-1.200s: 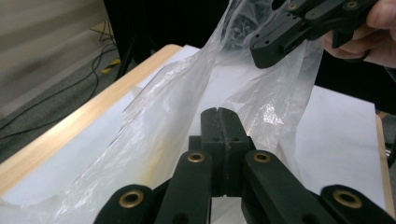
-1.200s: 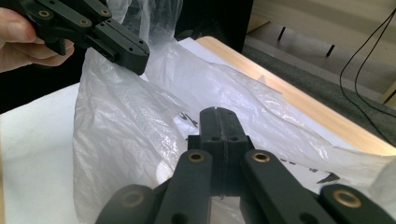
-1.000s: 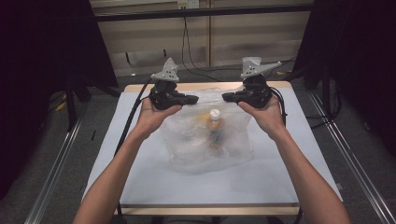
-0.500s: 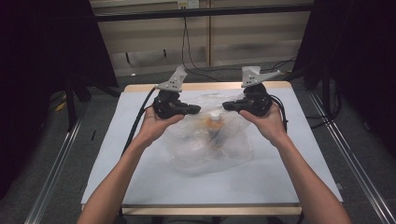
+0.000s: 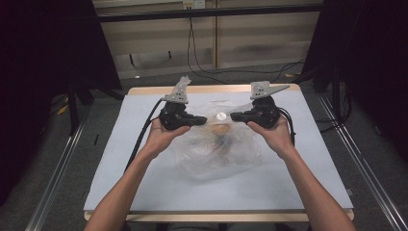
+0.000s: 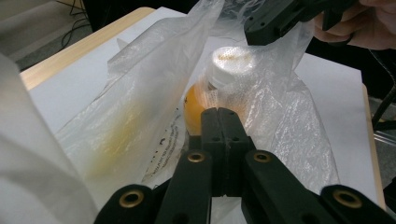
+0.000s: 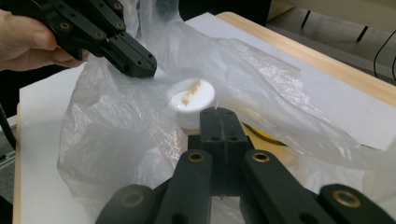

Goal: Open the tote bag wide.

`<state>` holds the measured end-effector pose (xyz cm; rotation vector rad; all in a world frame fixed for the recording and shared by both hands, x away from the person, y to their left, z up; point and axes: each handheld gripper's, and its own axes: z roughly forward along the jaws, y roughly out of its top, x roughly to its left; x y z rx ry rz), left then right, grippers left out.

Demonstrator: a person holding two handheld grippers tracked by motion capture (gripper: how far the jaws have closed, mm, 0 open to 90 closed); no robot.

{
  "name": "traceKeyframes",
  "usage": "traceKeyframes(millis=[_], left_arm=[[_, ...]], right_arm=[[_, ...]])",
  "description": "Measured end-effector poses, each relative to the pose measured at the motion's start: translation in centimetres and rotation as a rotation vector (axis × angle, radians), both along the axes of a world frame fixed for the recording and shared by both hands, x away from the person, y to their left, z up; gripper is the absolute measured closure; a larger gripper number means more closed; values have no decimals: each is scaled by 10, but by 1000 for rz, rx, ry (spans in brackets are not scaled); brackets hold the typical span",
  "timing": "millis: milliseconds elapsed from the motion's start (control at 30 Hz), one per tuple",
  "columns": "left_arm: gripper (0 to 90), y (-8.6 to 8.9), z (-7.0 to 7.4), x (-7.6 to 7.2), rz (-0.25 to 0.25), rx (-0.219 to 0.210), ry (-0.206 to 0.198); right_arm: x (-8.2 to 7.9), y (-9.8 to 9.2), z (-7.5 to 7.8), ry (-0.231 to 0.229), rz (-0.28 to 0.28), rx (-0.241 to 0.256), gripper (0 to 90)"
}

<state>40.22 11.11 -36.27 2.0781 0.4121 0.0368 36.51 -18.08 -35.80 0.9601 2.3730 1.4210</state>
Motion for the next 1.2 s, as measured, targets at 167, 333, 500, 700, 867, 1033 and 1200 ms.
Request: traceKeyframes(millis=[167, 333, 500, 700, 867, 1033, 1200], left_arm=[[900, -1, -13, -4, 3, 10, 12], [900, 2, -27, -4, 12, 18, 32], [900, 1, -39, -5, 9, 26, 48], [900, 1, -52, -6, 14, 56, 63], [900, 5, -65, -2, 28, 55, 89], [900, 5, -84, 0, 34, 100, 112], [900, 6, -96, -2, 36, 114, 128]], right_arm=[[-4, -5, -10, 7, -11, 13, 900], [-8, -7, -21, 15, -10, 0, 900], [-10, -8, -32, 26, -5, 8, 900], [-12, -7, -43, 54, -11, 8, 900], [-11, -9, -56, 69, -14, 1, 900], [-10, -8, -77, 98, -7, -23, 900], [-10, -12, -93, 130, -17, -28, 900]])
